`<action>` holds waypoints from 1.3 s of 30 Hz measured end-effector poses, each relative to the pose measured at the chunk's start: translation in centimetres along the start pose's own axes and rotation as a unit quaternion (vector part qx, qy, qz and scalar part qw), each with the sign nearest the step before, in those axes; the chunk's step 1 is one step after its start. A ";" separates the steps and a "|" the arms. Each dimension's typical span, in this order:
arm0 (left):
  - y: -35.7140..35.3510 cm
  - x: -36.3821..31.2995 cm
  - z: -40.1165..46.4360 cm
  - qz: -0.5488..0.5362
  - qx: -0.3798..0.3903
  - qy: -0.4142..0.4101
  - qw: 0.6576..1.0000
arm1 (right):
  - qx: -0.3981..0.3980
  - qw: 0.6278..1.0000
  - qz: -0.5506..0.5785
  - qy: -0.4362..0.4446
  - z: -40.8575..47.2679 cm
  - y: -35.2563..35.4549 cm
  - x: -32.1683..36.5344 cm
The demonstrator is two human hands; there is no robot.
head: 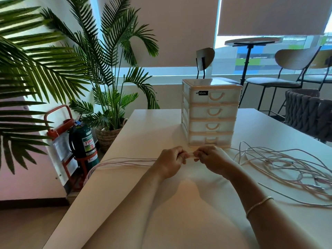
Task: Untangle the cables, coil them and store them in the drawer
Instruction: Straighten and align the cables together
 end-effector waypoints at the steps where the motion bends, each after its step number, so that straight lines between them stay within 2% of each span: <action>1: 0.0 0.0 0.0 0.002 0.001 0.000 1.000 | -0.007 1.000 -0.011 0.003 0.0 0.1 0.1; 7: 0.5 0.2 0.2 0.019 -0.023 0.002 1.000 | -0.032 0.999 -0.029 0.006 0.2 0.1 0.0; 13: 1.9 0.1 0.2 0.063 -0.079 -0.045 0.994 | -0.040 0.997 -0.061 0.011 0.2 0.5 0.0; 17: 2.0 0.4 0.6 0.066 -0.077 -0.042 0.994 | -0.048 0.997 -0.059 0.002 0.2 0.6 0.0; 24: 2.4 2.9 0.7 0.178 -0.027 0.030 0.983 | -0.090 0.994 -0.056 -0.010 0.2 1.5 -0.7; 30: 5.1 5.0 0.0 0.223 -0.060 0.067 0.971 | -0.104 0.992 -0.072 -0.024 0.3 2.0 -1.0; 34: 7.8 6.5 -1.0 0.275 -0.102 0.111 0.949 | -0.111 0.991 -0.069 -0.040 0.4 2.2 -1.4; 37: 8.1 6.5 -1.1 0.275 -0.089 0.134 0.948 | -0.114 0.991 -0.049 -0.041 0.4 2.4 -1.5; 39: 7.0 5.7 -0.4 0.228 -0.045 0.116 0.966 | -0.118 0.992 -0.034 -0.032 0.3 2.6 -1.4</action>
Point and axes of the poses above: each hand's wrist, its own z-axis towards the middle knuckle, its own y-axis out of the back of the hand, x = y × z, the point moved 8 cm from there along z, towards the middle knuckle, and after that the axes turned 4 degrees about -z, right-handed, at the moved point
